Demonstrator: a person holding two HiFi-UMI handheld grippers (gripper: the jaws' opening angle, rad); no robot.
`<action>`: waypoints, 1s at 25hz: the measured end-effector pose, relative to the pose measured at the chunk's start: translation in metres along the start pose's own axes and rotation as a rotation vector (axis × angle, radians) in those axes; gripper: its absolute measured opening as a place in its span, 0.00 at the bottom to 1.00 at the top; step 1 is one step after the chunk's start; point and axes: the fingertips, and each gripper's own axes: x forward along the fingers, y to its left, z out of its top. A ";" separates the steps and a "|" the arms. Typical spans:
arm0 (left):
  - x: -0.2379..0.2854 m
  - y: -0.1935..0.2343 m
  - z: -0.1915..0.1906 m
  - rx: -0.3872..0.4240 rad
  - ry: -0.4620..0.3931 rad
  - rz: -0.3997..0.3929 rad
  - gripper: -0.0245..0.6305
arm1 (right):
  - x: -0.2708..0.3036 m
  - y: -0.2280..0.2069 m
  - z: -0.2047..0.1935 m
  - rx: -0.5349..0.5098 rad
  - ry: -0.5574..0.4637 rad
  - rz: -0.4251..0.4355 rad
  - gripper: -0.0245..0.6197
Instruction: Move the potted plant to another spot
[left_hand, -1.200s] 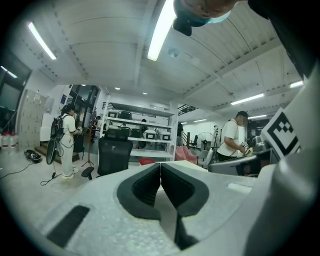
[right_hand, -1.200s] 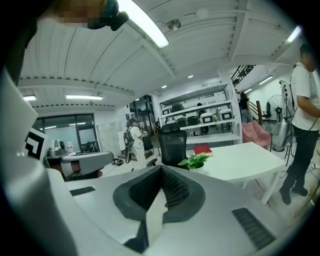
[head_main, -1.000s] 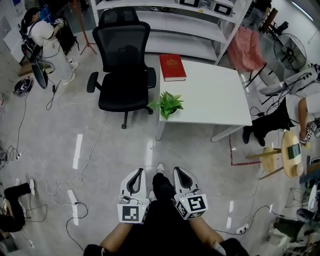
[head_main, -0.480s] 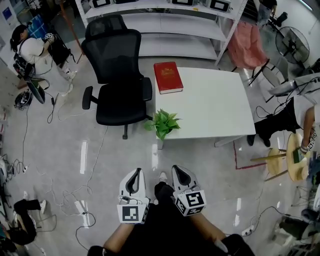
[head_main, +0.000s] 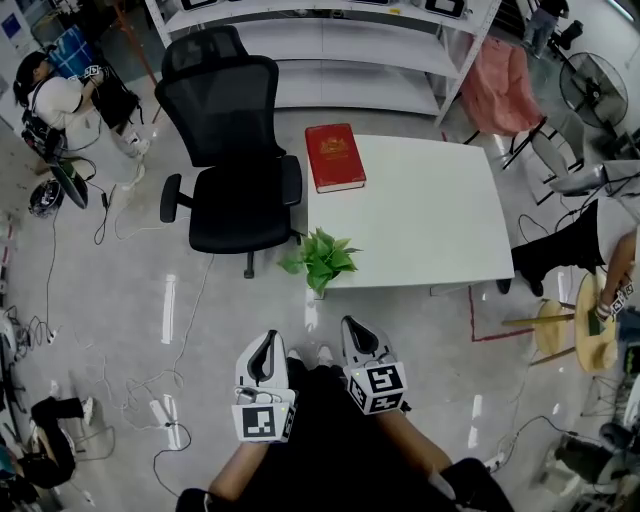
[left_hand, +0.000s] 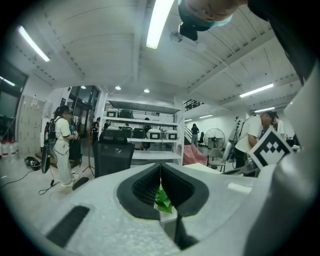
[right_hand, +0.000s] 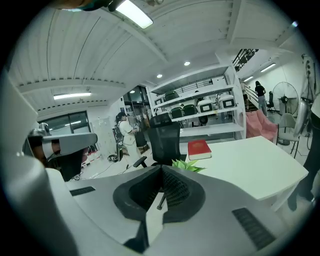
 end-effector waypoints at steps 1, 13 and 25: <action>0.005 0.001 0.002 0.005 -0.001 -0.001 0.06 | 0.006 -0.003 -0.001 -0.001 0.010 -0.003 0.05; 0.082 0.015 -0.004 0.057 0.064 -0.111 0.06 | 0.075 -0.044 -0.023 0.032 0.155 -0.082 0.05; 0.190 0.040 0.008 0.046 0.085 -0.264 0.07 | 0.152 -0.091 -0.071 0.178 0.390 -0.189 0.06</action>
